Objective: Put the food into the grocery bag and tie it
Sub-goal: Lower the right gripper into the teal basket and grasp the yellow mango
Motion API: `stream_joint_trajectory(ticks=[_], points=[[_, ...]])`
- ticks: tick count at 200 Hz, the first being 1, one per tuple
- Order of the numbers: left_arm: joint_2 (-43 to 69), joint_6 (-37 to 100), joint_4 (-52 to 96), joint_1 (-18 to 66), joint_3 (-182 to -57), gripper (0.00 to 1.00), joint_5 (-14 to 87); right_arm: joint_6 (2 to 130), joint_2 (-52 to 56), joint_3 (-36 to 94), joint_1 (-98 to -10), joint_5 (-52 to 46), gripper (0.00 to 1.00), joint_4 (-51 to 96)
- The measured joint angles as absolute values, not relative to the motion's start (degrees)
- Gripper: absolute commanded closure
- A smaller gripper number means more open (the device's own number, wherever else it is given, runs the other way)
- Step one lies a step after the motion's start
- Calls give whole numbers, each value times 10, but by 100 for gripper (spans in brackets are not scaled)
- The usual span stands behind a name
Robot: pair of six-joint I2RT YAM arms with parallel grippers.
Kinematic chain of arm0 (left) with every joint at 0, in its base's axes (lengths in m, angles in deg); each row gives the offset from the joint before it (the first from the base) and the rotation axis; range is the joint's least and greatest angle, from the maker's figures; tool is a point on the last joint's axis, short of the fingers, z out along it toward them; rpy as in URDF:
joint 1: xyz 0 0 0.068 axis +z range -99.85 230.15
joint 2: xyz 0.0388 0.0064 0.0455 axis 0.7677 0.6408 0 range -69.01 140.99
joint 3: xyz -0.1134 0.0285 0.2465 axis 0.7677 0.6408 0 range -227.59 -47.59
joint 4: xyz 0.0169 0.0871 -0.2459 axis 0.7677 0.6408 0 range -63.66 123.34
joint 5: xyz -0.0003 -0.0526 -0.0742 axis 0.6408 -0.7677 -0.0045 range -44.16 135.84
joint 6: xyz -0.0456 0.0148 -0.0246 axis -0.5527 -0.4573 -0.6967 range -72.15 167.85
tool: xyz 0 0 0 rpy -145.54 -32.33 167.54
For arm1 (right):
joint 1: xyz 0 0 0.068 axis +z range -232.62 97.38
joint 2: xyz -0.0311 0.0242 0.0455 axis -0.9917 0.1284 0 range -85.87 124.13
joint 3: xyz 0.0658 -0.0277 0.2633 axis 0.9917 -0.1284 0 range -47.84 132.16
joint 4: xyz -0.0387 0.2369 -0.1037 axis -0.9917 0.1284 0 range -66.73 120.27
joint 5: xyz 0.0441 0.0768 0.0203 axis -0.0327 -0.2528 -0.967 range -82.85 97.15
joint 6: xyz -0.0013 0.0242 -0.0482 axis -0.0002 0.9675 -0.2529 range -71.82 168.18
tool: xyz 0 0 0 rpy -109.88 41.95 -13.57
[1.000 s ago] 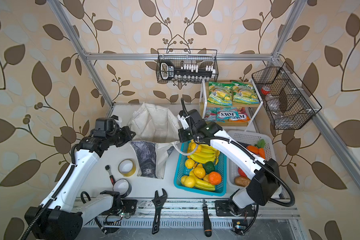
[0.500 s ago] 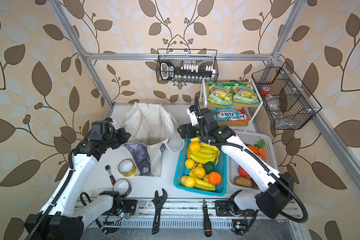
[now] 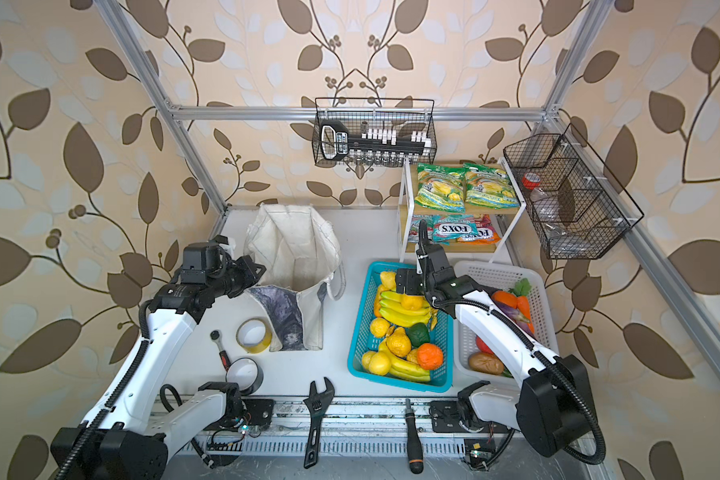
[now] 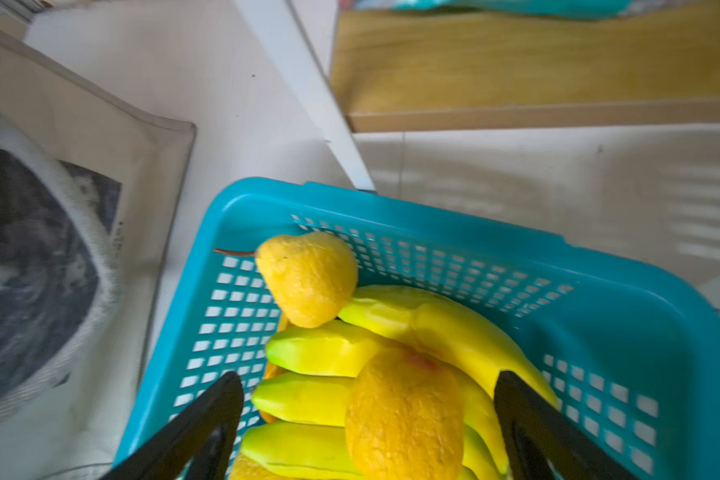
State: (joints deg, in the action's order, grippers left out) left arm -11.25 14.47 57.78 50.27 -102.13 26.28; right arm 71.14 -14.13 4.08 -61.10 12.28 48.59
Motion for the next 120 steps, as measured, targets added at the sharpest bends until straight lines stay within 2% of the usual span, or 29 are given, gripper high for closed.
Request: stream_joint_trajectory(ticks=[27,120], points=[[-111,144,576,506,-1021,100,243,709,-138,34,-611,134,17,489],[-111,147,565,506,-1015,100,216,701,-60,32,-580,143,27,498]])
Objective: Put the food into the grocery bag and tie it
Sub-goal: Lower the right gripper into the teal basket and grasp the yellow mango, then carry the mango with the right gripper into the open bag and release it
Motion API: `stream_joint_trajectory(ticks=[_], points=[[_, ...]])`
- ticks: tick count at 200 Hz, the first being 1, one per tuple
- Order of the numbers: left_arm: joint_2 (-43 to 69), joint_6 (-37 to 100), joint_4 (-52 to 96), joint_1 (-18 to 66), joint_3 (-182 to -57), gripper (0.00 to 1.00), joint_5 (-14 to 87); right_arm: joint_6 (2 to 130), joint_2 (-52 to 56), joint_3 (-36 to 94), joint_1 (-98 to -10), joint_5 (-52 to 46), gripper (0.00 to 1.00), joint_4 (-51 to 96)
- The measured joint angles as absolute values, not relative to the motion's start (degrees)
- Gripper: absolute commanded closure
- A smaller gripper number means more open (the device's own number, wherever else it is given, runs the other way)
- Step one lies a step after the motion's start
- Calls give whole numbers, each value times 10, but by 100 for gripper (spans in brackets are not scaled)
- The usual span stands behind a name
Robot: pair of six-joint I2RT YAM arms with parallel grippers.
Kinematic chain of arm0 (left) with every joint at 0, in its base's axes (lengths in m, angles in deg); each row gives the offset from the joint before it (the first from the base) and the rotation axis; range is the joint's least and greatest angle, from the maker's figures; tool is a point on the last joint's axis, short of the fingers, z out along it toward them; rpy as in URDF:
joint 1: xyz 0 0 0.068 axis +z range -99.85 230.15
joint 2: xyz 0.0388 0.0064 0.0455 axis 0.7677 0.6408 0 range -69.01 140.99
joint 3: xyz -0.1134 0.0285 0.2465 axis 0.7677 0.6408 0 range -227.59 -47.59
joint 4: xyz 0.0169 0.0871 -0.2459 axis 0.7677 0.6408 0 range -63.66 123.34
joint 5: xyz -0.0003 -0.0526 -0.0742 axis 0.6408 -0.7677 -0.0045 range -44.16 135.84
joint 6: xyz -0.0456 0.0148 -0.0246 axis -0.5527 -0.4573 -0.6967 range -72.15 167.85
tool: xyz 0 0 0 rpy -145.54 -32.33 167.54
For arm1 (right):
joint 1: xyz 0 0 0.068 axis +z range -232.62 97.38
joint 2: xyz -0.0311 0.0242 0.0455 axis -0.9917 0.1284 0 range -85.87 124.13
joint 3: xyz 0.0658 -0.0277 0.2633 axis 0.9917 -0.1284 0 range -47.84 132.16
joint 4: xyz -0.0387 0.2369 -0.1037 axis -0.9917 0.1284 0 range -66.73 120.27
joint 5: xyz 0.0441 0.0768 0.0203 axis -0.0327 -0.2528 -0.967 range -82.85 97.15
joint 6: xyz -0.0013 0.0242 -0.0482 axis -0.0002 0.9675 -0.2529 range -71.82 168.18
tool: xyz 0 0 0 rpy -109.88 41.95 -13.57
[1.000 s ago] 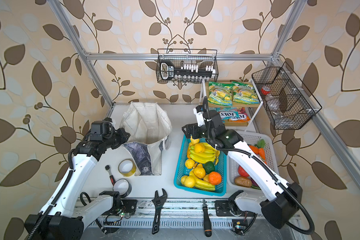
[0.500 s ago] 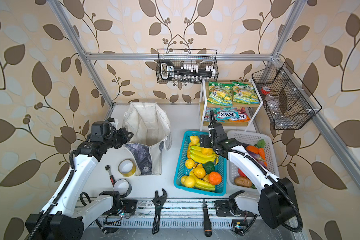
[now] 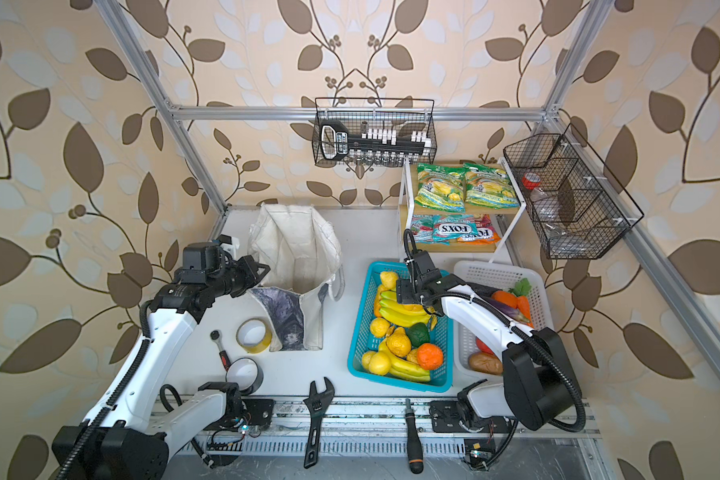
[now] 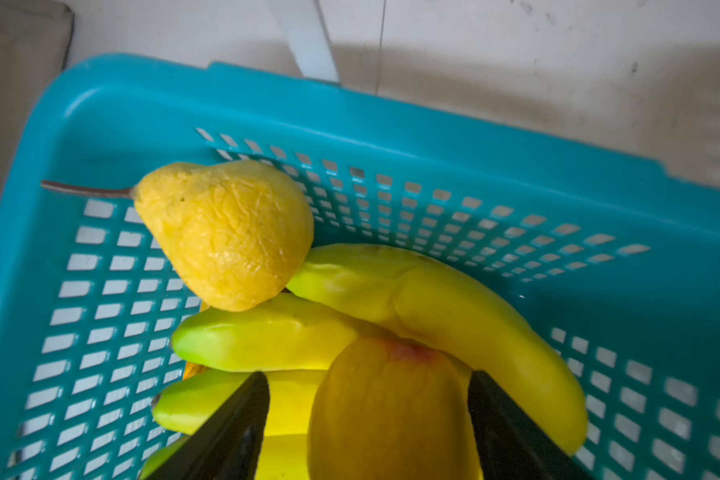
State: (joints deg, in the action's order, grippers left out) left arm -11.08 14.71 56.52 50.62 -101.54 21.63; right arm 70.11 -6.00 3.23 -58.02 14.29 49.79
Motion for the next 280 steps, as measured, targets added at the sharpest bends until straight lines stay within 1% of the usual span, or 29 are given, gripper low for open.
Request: stream_joint_trajectory(ticks=[13,59,115,144,167,185,206,240,280], points=[[-111,147,565,506,-1015,100,215,702,-59,32,-576,145,28,499],[-111,149,565,506,-1015,100,212,702,-57,24,-576,158,27,498],[-112,149,556,506,-1007,100,208,701,-33,17,-583,160,27,500],[-112,149,556,506,-1007,100,208,699,-26,15,-583,160,31,493],[-112,149,556,506,-1007,100,207,693,-26,15,-590,157,39,490],[-112,149,554,506,-1006,100,207,689,-28,15,-597,154,41,491],[-112,149,553,506,-1006,100,204,689,-50,14,-602,150,41,497],[-112,153,550,506,-1006,100,186,689,-120,20,-601,143,41,515],[-108,162,534,506,-997,100,157,689,-169,62,-597,137,41,546]])
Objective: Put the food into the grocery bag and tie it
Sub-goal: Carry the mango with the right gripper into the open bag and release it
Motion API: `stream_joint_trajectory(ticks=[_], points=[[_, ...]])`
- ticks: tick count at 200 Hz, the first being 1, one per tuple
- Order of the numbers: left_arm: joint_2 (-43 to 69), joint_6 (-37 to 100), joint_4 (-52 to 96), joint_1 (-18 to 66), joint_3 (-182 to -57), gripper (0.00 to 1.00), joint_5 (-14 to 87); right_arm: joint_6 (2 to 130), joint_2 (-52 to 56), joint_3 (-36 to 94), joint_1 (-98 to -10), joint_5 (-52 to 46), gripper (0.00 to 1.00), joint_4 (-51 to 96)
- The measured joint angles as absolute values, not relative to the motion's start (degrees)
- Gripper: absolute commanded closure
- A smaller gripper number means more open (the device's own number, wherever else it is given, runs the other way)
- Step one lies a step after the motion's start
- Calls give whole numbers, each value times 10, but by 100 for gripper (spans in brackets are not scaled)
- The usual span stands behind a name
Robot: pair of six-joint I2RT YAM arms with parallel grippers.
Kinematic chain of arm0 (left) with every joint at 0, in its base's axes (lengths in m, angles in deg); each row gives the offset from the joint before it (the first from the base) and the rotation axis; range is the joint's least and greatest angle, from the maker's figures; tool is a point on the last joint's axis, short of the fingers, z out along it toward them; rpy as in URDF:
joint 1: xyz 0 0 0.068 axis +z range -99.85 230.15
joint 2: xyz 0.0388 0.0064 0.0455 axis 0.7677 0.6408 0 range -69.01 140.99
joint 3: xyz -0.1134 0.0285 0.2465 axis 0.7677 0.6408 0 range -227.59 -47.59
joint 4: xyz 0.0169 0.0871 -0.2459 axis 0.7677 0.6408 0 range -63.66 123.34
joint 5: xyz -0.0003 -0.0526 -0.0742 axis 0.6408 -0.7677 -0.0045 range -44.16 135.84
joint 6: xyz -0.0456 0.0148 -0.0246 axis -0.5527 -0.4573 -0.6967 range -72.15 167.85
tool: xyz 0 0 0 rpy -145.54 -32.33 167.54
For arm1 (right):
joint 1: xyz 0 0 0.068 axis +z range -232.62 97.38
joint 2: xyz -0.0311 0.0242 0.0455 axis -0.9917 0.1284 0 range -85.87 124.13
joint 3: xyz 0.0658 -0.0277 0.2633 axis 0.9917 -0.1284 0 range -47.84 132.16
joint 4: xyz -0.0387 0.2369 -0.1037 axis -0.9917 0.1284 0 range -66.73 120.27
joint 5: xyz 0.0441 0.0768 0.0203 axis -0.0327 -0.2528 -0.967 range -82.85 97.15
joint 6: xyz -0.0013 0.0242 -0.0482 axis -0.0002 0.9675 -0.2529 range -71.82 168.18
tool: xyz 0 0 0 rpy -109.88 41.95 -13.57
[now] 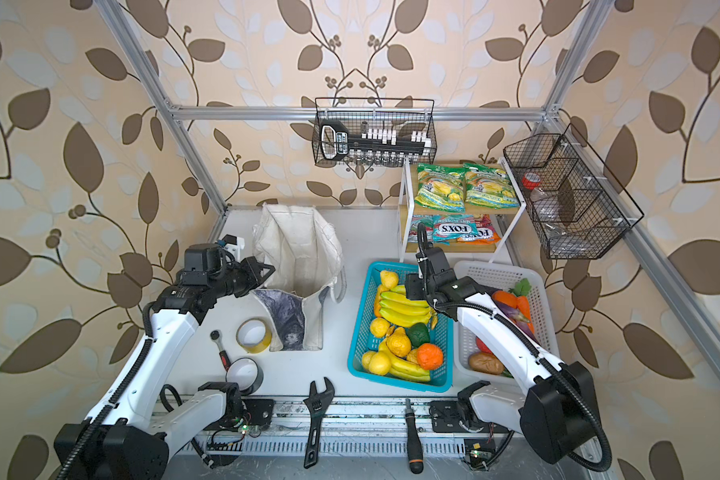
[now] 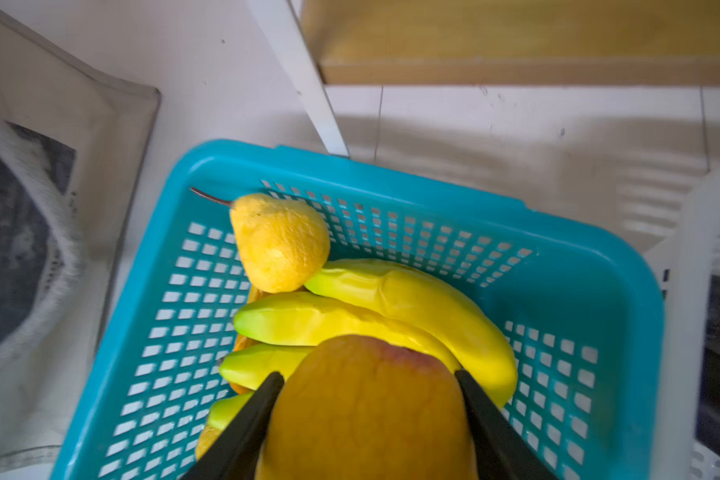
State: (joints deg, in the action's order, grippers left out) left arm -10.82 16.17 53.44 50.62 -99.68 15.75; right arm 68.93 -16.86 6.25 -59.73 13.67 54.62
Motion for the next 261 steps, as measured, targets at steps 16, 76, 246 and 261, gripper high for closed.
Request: stream_joint_trajectory(ticks=[16,76,246,261], points=[[-107,163,530,506,-997,100,147,691,-179,94,-587,131,41,560],[-94,155,495,506,-987,100,75,702,-158,269,-471,142,41,586],[-57,163,509,506,-1017,100,24,692,235,499,-325,26,41,515],[-55,163,519,506,-1030,100,25,691,254,499,-324,24,41,511]])
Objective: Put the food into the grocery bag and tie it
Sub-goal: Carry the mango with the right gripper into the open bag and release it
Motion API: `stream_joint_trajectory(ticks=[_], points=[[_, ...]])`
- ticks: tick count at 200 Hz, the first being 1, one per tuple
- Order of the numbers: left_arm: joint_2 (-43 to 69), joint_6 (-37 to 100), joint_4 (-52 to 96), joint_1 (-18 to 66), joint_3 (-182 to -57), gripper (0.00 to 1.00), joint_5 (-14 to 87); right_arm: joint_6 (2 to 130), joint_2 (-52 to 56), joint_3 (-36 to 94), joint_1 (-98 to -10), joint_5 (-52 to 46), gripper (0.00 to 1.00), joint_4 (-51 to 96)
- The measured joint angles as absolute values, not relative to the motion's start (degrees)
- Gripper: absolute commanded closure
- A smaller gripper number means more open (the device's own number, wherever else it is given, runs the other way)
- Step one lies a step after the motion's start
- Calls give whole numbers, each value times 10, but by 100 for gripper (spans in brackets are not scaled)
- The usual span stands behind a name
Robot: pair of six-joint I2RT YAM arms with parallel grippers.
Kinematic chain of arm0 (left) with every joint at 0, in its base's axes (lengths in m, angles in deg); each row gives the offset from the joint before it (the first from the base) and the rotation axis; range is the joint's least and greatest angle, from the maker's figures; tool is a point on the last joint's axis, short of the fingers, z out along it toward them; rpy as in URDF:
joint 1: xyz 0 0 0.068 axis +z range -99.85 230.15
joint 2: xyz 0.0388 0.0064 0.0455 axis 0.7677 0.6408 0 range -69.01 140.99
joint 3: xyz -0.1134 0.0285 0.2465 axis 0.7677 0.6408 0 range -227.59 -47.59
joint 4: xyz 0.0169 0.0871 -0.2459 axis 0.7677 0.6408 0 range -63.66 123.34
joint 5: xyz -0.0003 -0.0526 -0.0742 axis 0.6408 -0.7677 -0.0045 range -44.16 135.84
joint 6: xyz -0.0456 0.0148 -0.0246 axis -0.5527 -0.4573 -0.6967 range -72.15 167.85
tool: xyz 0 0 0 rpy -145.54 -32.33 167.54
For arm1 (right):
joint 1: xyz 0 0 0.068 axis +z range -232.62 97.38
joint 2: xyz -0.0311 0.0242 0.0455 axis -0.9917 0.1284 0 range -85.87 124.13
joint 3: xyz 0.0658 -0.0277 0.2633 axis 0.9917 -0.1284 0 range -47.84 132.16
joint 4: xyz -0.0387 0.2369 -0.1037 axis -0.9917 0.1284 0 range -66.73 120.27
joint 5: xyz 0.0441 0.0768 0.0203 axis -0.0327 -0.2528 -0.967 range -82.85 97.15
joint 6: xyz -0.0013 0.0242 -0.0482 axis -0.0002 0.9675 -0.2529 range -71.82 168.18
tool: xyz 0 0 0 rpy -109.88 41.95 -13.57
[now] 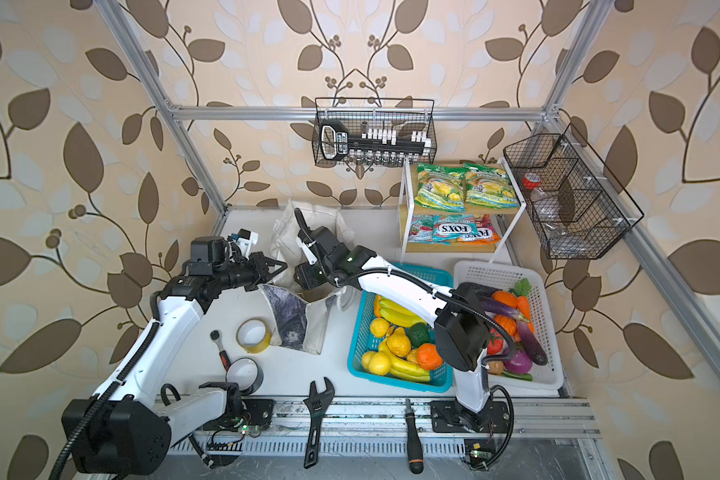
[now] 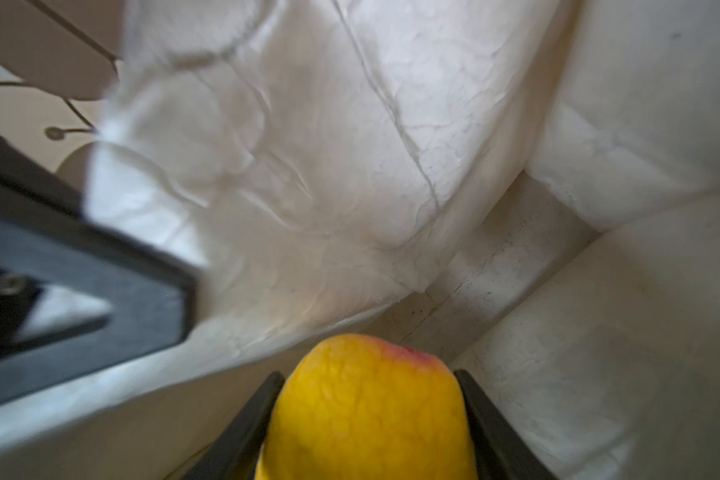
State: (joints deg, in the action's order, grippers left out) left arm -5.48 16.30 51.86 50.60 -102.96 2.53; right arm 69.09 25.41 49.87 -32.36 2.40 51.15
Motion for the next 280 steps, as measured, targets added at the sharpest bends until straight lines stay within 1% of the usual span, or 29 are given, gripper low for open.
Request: stream_joint_trajectory(ticks=[72,103,140,171,215,246,280], points=[[-54,157,532,506,-1050,100,30,701,341,492,-322,24,41,504],[-54,156,535,506,-1050,100,41,712,379,492,-323,22,43,499],[-54,154,553,506,-1050,100,73,727,417,492,-334,14,41,486],[-54,148,553,506,-1050,100,80,733,434,510,-339,8,40,490],[-54,134,542,506,-1047,100,78,737,453,535,-342,7,33,491],[-54,131,535,506,-1043,100,76,739,454,530,-343,3,18,479],[-54,129,522,506,-1034,100,72,734,450,531,-344,4,8,484]])
